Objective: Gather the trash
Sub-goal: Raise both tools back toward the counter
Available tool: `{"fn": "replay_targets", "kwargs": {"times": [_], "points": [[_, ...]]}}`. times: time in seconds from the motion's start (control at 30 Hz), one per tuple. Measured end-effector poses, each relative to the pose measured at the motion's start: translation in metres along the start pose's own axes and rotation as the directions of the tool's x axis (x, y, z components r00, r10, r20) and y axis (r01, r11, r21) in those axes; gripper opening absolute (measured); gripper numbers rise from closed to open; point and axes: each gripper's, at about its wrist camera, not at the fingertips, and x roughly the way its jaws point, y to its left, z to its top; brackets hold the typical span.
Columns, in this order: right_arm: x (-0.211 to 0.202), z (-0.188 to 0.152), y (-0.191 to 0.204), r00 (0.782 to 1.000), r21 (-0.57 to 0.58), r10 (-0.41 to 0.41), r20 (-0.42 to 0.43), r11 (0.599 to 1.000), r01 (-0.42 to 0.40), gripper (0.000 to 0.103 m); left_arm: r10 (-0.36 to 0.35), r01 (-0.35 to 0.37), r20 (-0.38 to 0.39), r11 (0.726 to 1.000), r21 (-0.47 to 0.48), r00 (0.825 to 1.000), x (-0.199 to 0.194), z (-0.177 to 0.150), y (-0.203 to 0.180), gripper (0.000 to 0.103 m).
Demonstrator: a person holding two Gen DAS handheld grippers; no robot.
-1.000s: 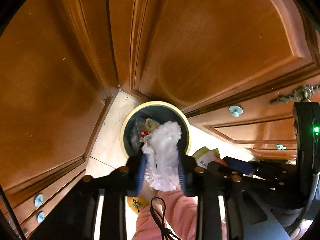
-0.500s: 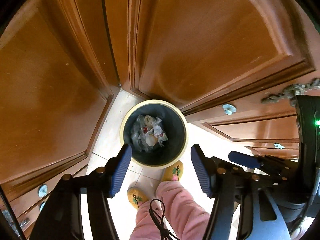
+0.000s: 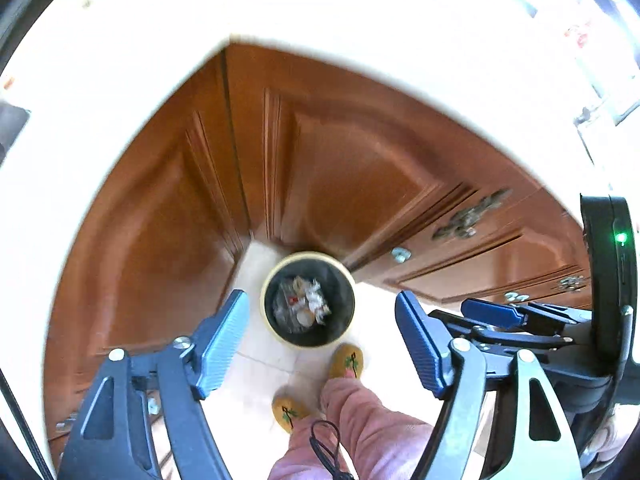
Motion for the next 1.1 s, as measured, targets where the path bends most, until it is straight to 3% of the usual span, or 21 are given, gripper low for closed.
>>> {"fn": "replay_targets", "kwargs": {"times": [0.1,0.2,0.33,0.5,0.7,0.87,0.97,1.1], "points": [[-0.041,-0.001,0.013,0.997,-0.017,0.013,0.074,1.0,-0.012,0.049,0.004,-0.006,0.061,1.0,0.029,0.998,-0.038,0.007,-0.004,0.076],[-0.085,-0.002,0.027,0.986,-0.045,0.009,0.164,0.999,-0.001,0.049,0.005,-0.013,0.133,0.998,0.059,0.991,-0.075,0.013,-0.01,0.083],[-0.143,-0.005,0.038,0.956,-0.071,0.0,0.292,0.997,0.021,0.049,-0.002,-0.024,0.242,0.994,0.107,0.97,-0.124,0.023,-0.022,0.092],[-0.203,-0.007,0.038,0.91,-0.047,0.003,0.415,0.999,0.018,0.051,0.042,-0.12,0.403,0.978,0.171,0.914,-0.175,0.033,-0.04,0.096],[-0.249,-0.002,0.029,0.867,-0.006,0.011,0.497,1.0,-0.009,0.052,0.068,-0.193,0.506,0.961,0.199,0.86,-0.21,0.052,-0.053,0.097],[-0.268,0.018,0.016,0.85,0.017,0.038,0.525,0.998,-0.056,0.052,0.064,-0.229,0.583,0.95,0.214,0.81,-0.236,0.073,-0.065,0.102],[-0.28,0.036,0.011,0.84,0.013,0.044,0.54,0.998,-0.061,0.052,0.081,-0.284,0.618,0.929,0.238,0.782,-0.237,0.094,-0.077,0.102],[-0.293,0.08,-0.005,0.824,-0.016,0.07,0.562,0.997,-0.073,0.052,0.125,-0.353,0.634,0.902,0.247,0.763,-0.222,0.127,-0.088,0.102]]}}
